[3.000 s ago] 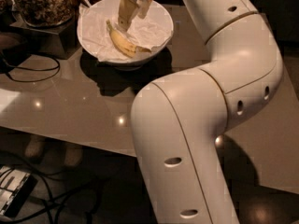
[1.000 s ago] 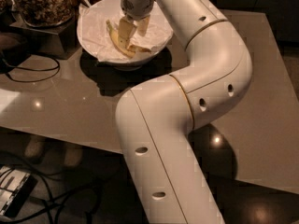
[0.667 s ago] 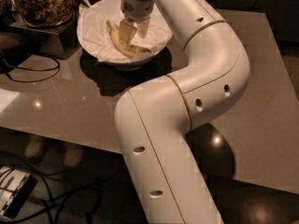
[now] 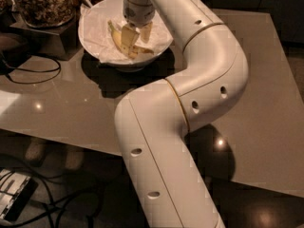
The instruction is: Pick banana from white bowl
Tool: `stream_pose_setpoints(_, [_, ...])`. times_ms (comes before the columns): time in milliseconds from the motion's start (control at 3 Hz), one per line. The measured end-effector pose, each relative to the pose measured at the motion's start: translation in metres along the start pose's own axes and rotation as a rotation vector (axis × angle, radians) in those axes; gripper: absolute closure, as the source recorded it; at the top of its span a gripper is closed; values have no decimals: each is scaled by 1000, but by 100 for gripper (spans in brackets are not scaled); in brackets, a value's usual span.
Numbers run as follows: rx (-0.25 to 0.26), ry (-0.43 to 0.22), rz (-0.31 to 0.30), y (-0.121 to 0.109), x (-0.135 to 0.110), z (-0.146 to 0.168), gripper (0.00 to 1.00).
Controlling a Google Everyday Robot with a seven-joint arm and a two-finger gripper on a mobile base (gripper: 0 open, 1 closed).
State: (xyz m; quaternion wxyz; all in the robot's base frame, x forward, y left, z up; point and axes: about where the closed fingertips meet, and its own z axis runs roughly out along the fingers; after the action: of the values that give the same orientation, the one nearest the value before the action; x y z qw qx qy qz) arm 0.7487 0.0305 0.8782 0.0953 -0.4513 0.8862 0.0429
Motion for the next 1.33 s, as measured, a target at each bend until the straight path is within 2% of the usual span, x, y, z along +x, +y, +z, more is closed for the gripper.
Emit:
stream_pose_setpoints(667, [-17, 35, 4, -2, 3, 20, 38])
stream_pose_setpoints(1000, [-12, 34, -17, -2, 5, 16, 57])
stream_pose_setpoints(1333, [-11, 34, -17, -2, 5, 16, 80])
